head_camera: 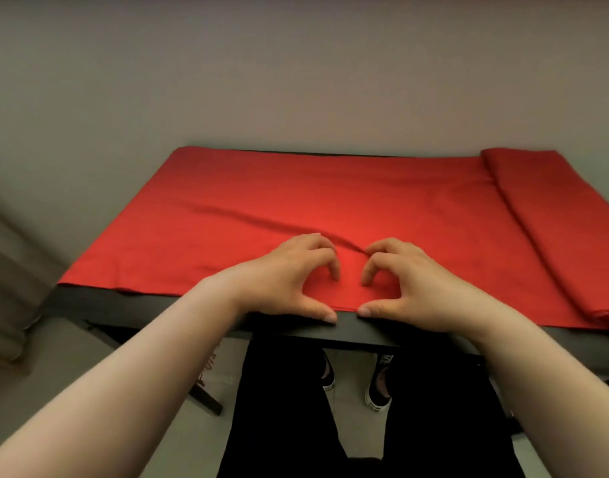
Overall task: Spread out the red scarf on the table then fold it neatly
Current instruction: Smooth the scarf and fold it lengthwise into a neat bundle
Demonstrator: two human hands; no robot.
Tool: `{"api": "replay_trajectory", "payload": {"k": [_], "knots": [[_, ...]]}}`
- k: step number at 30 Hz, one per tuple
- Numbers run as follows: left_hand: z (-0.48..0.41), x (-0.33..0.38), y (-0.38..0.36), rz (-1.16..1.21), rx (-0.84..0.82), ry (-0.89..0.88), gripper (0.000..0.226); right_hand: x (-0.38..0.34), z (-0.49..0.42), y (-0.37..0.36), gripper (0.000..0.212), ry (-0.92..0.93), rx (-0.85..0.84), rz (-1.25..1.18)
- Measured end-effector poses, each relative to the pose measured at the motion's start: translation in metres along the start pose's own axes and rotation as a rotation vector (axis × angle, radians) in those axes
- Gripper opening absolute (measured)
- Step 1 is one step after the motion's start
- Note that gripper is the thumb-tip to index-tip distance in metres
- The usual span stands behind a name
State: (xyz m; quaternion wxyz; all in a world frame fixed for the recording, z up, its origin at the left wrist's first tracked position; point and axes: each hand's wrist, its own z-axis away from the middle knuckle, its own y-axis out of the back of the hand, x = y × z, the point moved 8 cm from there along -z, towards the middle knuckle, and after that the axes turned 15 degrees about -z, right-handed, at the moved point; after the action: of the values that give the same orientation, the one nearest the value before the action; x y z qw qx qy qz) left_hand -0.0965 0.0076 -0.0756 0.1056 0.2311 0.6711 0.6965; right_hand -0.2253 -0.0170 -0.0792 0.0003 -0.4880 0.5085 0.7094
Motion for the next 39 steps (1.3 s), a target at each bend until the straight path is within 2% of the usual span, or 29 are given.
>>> {"api": "replay_trajectory", "payload": {"k": [3, 5, 8, 10, 12, 17, 21, 24, 29, 32, 35, 39], "knots": [[0.006, -0.002, 0.006, -0.038, 0.077, 0.0, 0.012, -0.004, 0.002, -0.003, 0.015, 0.066, -0.003, -0.008], [0.006, 0.0, 0.006, -0.042, 0.029, 0.01, 0.007, -0.007, 0.005, -0.005, 0.014, 0.086, -0.028, -0.048], [-0.004, 0.0, 0.014, 0.007, 0.036, 0.065, 0.013, -0.005, 0.004, 0.01, 0.002, 0.082, 0.065, -0.098], [-0.023, -0.003, 0.023, -0.024, 0.12, 0.115, 0.018, 0.009, -0.004, 0.026, 0.011, 0.042, 0.167, -0.033], [-0.049, -0.009, 0.023, -0.097, 0.139, 0.146, 0.025, 0.032, -0.018, 0.039, 0.023, -0.074, 0.188, 0.06], [-0.116, -0.029, -0.006, -0.22, -0.067, 0.193, 0.052, 0.088, -0.052, 0.071, 0.043, -0.345, 0.179, 0.196], [-0.152, -0.058, -0.012, -0.271, -0.142, 0.355, 0.063, 0.111, -0.073, 0.099, 0.049, -0.495, 0.254, 0.287], [-0.172, -0.082, -0.009, -0.274, -0.104, 0.431, 0.059, 0.112, -0.091, 0.108, 0.044, -0.455, 0.305, 0.323], [-0.207, -0.108, 0.024, -0.251, 0.177, 0.472, 0.038, 0.109, -0.124, 0.136, 0.03, -0.302, 0.494, 0.252], [-0.224, -0.118, 0.032, -0.297, 0.145, 0.485, 0.029, 0.121, -0.141, 0.15, 0.026, -0.363, 0.513, 0.241], [-0.238, -0.126, 0.033, -0.354, 0.1, 0.476, 0.024, 0.132, -0.157, 0.154, 0.024, -0.422, 0.442, 0.292], [-0.248, -0.129, 0.037, -0.422, 0.148, 0.438, 0.025, 0.139, -0.17, 0.159, 0.023, -0.429, 0.417, 0.351]]}}
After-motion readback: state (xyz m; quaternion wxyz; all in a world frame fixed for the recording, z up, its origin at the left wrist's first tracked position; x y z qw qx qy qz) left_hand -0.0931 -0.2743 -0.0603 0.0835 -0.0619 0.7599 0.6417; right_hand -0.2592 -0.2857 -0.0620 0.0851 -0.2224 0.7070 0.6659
